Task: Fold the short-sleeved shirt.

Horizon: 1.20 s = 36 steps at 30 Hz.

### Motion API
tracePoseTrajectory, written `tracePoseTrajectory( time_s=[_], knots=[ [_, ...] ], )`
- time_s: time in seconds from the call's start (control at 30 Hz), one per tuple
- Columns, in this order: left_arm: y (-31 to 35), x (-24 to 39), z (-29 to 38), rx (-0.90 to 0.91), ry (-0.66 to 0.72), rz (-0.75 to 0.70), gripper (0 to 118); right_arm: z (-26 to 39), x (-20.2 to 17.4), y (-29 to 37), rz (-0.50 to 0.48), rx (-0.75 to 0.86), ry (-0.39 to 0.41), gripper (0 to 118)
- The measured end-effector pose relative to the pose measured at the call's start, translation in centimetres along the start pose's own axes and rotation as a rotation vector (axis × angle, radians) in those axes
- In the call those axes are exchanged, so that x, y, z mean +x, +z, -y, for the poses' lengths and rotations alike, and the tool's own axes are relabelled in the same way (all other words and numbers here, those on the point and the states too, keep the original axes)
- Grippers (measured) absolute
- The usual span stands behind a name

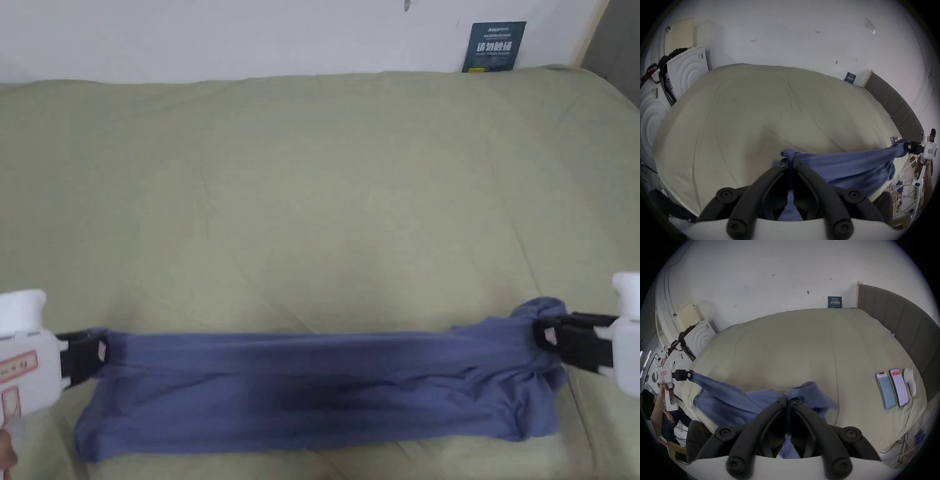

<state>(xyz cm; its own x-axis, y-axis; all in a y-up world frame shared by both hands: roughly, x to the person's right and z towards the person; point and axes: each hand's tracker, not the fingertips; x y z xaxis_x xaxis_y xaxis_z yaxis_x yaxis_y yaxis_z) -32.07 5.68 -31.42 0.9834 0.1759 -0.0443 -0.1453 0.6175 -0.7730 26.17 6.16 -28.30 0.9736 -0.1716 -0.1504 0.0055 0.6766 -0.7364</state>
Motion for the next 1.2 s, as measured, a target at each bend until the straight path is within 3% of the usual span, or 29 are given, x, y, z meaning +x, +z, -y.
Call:
tracePoseTrajectory(
  time_s=[0.2, 0.53, 0.57, 0.6, 0.63, 0.67, 0.7, 0.73, 0.83, 0.9, 0.93, 0.97, 1.0, 1.07, 1.1, 1.13, 1.2],
  knots=[
    [-1.6, -2.2, 4.8, -0.097, 0.026, 0.014, 2, 4.6, 0.9, -1.8, -0.014, -0.064, -0.031, 6],
    [-2.9, -2.0, 5.0, -0.141, 0.05, -0.009, 2, 6.1, 0.9, -2.4, -0.021, -0.092, -0.051, 6],
    [-2.9, -1.9, 4.9, -0.143, 0.045, -0.01, 9, 6.0, 0.7, -2.4, -0.015, -0.094, -0.046, 7],
    [-2.7, -1.8, 4.8, -0.141, 0.04, -0.009, 35, 6.0, 1.0, -2.4, -0.012, -0.092, -0.037, 12],
    [-2.6, -1.7, 4.6, -0.143, 0.027, -0.024, 79, 5.8, 0.7, -2.2, 0.002, -0.098, -0.032, 33],
    [-2.5, -1.6, 4.6, -0.153, 0.01, -0.067, 118, 5.6, 0.5, -1.9, 0.029, -0.117, -0.018, 82],
    [-1.9, -1.7, 4.7, -0.142, -0.014, -0.091, 117, 5.4, 0.3, -1.4, 0.072, -0.124, 0.0, 114],
    [-0.6, -1.6, 4.2, -0.028, -0.073, -0.098, 116, 5.6, 0.7, -1.2, 0.092, -0.112, 0.005, 118],
    [2.9, -2.1, 3.1, -0.046, -0.031, -0.123, 115, 4.6, -0.1, 1.7, 0.094, -0.05, -0.01, 117],
    [5.2, -2.5, 2.3, 0.031, 0.023, -0.082, 105, 4.7, -0.3, 2.9, 0.104, 0.0, -0.04, 112],
    [5.1, -2.4, 2.9, 0.052, 0.046, -0.069, 88, 4.4, -0.9, 3.4, 0.122, 0.015, -0.058, 97],
    [5.8, -2.4, 2.8, 0.082, 0.059, -0.049, 45, 4.2, -1.4, 3.7, 0.133, 0.016, -0.069, 45],
    [6.3, -2.5, 2.6, 0.094, 0.063, -0.042, 8, 3.7, -2.9, 4.2, 0.099, 0.056, -0.062, 1],
    [5.9, -2.5, 2.8, 0.106, 0.087, -0.063, 4, 3.3, -4.8, 3.9, 0.194, 0.073, -0.033, 0],
    [5.9, -2.7, 2.8, 0.103, 0.091, -0.059, 4, 3.2, -5.0, 4.0, 0.195, 0.091, -0.024, 0],
    [5.7, -3.0, 2.9, 0.071, 0.092, -0.029, 4, 3.1, -6.3, 4.0, 0.133, 0.09, -0.008, 0],
    [4.8, -3.9, 2.9, 0.055, 0.128, -0.026, 4, 2.8, -7.3, 3.6, 0.135, 0.084, -0.025, 0]
  ],
)
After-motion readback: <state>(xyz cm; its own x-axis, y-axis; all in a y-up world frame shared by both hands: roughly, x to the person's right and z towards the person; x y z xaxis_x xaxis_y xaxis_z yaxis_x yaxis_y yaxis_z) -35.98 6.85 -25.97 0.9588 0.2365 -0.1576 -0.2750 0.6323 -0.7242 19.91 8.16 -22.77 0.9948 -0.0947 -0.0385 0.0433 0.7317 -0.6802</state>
